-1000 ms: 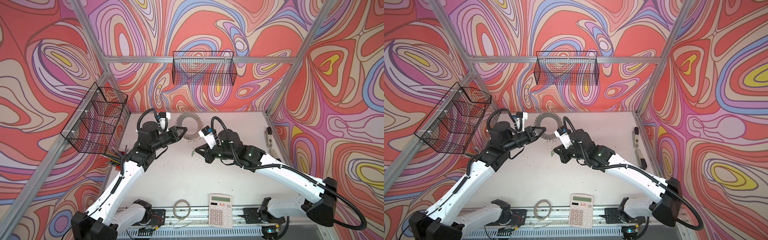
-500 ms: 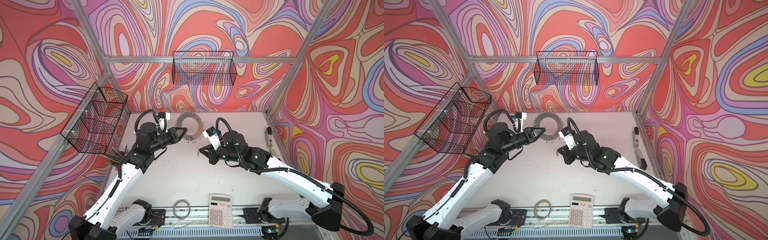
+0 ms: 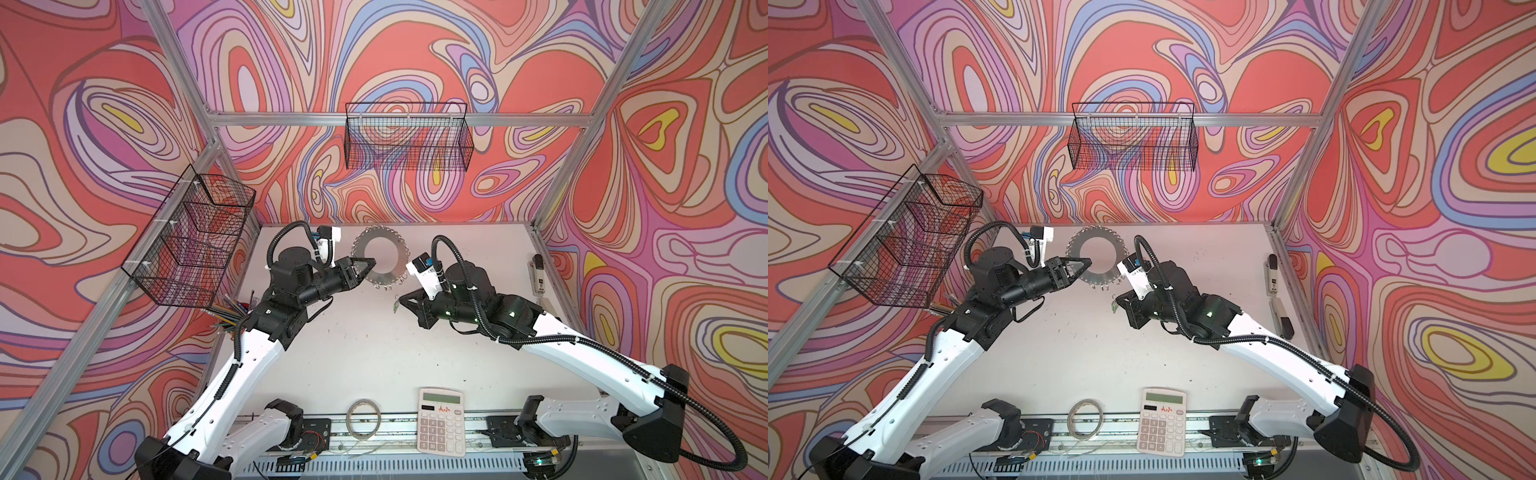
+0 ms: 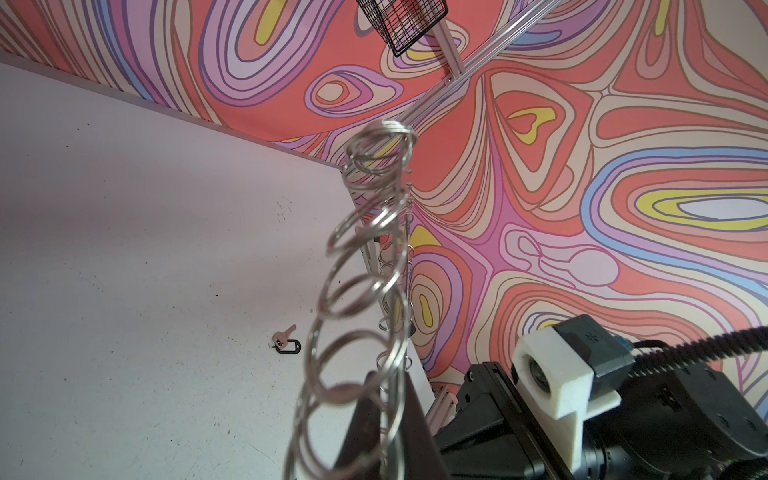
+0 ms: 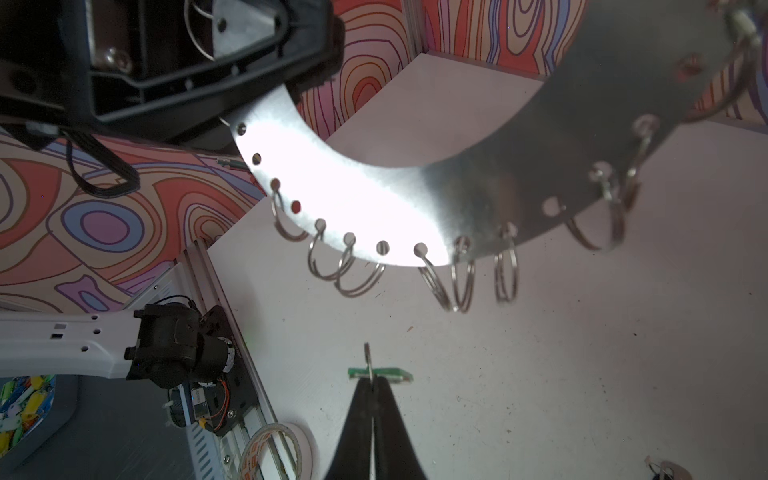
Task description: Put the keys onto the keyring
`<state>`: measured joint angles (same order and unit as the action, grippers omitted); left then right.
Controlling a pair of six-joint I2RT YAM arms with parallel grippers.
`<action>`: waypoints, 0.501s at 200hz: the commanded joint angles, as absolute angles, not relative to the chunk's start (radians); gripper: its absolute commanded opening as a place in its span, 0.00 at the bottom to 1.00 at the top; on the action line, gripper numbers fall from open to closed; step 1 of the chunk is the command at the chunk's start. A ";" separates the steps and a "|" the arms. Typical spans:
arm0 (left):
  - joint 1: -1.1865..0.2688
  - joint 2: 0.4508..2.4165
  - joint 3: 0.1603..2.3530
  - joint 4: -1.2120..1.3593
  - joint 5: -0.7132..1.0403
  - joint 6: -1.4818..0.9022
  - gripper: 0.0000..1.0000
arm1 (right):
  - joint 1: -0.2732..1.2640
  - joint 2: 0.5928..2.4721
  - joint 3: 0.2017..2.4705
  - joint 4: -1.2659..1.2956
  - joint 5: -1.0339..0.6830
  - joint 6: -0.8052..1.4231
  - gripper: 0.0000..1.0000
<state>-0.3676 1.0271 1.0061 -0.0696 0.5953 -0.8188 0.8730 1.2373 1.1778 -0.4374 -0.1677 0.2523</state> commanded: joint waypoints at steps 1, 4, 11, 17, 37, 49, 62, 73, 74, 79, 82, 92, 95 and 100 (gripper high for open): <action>-0.371 1.017 1.008 -0.011 0.614 -0.819 0.00 | 0.873 1.228 1.192 -0.428 -0.184 0.245 0.00; -0.371 1.017 1.008 -0.011 0.613 -0.820 0.00 | 0.874 1.229 1.192 -0.427 -0.184 0.247 0.00; -0.371 1.017 1.008 -0.013 0.609 -0.821 0.00 | 0.873 1.232 1.195 -0.420 -0.184 0.250 0.00; -0.371 1.019 1.008 -0.013 0.607 -0.822 0.00 | 0.875 1.236 1.196 -0.416 -0.189 0.252 0.00; -0.371 1.021 1.012 -0.024 0.590 -0.824 0.00 | 0.875 1.260 1.212 -0.413 -0.202 0.264 0.00; -0.370 1.021 1.015 -0.036 0.579 -0.824 0.00 | 0.875 1.269 1.221 -0.407 -0.212 0.269 0.00; -0.371 1.022 1.017 -0.040 0.571 -0.822 0.00 | 0.875 1.276 1.228 -0.402 -0.213 0.275 0.00; -0.370 1.023 1.018 -0.045 0.567 -0.821 0.00 | 0.875 1.279 1.230 -0.400 -0.212 0.275 0.00; -0.371 1.022 1.018 -0.046 0.567 -0.821 0.00 | 0.874 1.279 1.231 -0.400 -0.211 0.275 0.00; -0.370 1.022 1.019 -0.045 0.566 -0.820 0.00 | 0.875 1.279 1.232 -0.399 -0.208 0.276 0.00; -0.371 1.022 1.019 -0.047 0.567 -0.819 0.00 | 0.875 1.281 1.232 -0.399 -0.206 0.276 0.00; -0.371 1.024 1.020 -0.049 0.566 -0.818 0.00 | 0.875 1.282 1.234 -0.393 -0.210 0.276 0.00; -0.370 1.025 1.020 -0.049 0.565 -0.818 0.00 | 0.876 1.284 1.237 -0.392 -0.211 0.277 0.00; -0.371 1.027 1.022 -0.049 0.565 -0.818 0.00 | 0.875 1.287 1.239 -0.390 -0.214 0.277 0.00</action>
